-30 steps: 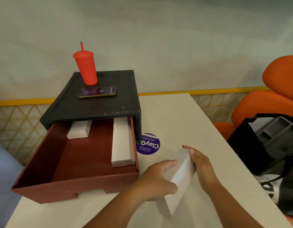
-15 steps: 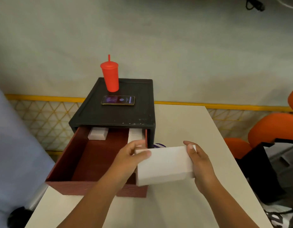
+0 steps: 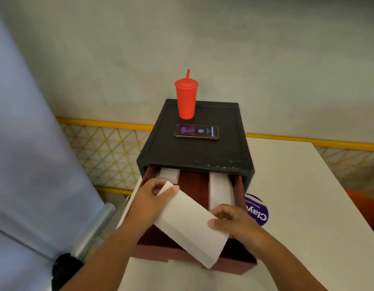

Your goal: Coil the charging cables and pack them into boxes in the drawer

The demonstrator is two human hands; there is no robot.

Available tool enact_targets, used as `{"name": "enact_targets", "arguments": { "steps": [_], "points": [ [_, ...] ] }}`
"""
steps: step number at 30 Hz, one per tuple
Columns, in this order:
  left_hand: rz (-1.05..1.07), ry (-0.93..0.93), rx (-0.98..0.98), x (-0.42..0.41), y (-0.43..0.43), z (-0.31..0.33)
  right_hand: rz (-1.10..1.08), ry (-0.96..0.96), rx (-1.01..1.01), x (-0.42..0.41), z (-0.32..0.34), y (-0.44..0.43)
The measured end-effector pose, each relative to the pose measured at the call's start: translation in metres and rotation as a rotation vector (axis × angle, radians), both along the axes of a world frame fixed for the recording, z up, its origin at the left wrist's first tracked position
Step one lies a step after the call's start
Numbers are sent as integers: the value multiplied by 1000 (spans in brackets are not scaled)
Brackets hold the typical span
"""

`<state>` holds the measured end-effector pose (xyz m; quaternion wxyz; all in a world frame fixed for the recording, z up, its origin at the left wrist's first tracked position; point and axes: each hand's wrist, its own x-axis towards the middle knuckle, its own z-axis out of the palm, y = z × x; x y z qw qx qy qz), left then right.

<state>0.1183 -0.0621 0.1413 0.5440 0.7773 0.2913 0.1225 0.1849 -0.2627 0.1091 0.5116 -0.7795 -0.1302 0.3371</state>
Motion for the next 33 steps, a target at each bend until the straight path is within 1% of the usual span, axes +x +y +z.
{"name": "enact_targets", "arguments": {
  "steps": [1, 3, 6, 9, 13, 14, 16, 18, 21, 25, 27, 30, 33],
  "points": [
    [-28, 16, 32, 5, 10, -2, 76, -10, -34, 0, 2, 10],
    [-48, 38, 88, 16, 26, -7, 126, 0, -8, 1, 8, 31],
    [-62, 44, 146, 30, 50, -21, 92, 1, 12, 5, 9, 57],
    [-136, 40, 222, 30, 69, -39, 36, 29, -2, 5, -1, 76],
    [-143, 12, 304, 18, 87, -57, -107, 148, -8, 8, -22, 95],
    [-144, 13, 301, 15, 91, -60, -135, 158, -32, 10, -28, 99],
    [-193, 33, 230, 4, 96, -64, -201, 190, -84, 15, -40, 107],
    [-309, 83, 199, -8, 100, -69, -272, 253, -122, 18, -52, 115],
    [-457, 167, 212, -20, 104, -87, -368, 345, -161, 22, -68, 127],
    [-514, 162, 207, -25, 101, -95, -391, 431, -252, 19, -79, 145],
    [-534, 172, 217, -28, 100, -93, -392, 468, -266, 17, -84, 153],
    [-589, 235, 223, -33, 102, -89, -420, 466, -258, 14, -87, 168],
    [-644, 246, 171, -37, 103, -85, -428, 357, -302, 14, -88, 183]
  ]
}}
